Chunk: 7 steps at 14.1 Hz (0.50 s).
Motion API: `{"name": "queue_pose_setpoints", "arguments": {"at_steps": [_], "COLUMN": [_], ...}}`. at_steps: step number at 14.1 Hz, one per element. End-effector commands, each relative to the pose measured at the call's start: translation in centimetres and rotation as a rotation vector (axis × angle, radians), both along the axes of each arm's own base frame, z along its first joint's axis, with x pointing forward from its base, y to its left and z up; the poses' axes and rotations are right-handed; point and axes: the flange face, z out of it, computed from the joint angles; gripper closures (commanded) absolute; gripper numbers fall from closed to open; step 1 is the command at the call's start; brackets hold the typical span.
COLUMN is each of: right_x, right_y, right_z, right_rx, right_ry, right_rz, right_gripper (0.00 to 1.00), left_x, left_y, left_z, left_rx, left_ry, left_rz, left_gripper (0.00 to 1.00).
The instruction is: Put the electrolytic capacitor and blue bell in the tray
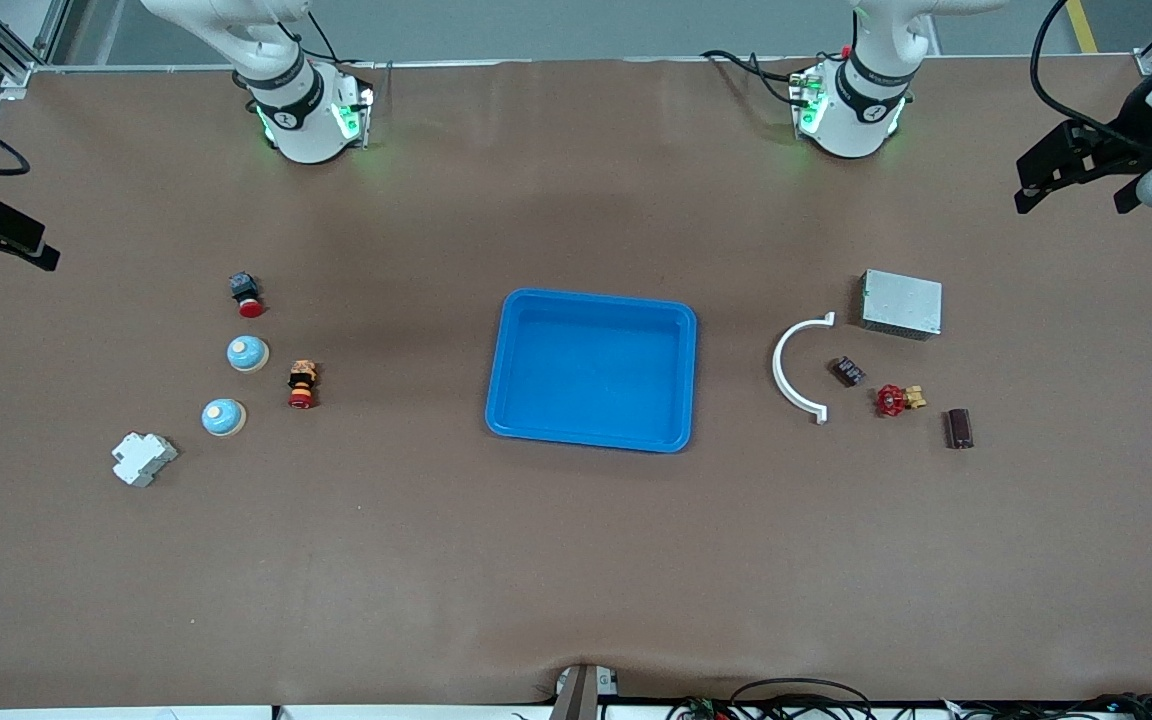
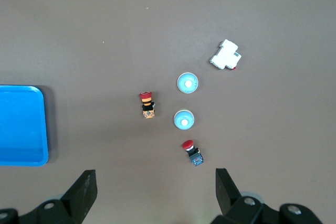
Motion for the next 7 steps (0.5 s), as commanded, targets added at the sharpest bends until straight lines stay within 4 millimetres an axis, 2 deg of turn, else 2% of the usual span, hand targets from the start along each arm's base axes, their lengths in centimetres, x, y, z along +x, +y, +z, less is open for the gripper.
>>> {"name": "queue_pose_setpoints", "arguments": {"at_steps": [1,7], "right_x": [-0.61,-0.5], "right_y": [-0.28,-0.43], "right_z": [0.79,0.41], "right_rx": [0.0,-0.004], "right_ry": [-0.016,-0.008], "right_rz": [-0.018,-0.021], "right_gripper": [0.0,0.0], "left_x": [0.15,0.75], "left_y": [0.3,0.79], "left_z": [0.38,-0.39], "left_rx": [-0.006,0.001], "left_ry": [-0.001,0.012], "left_rz": [-0.011,0.004], "left_gripper": [0.0,0.0]}}
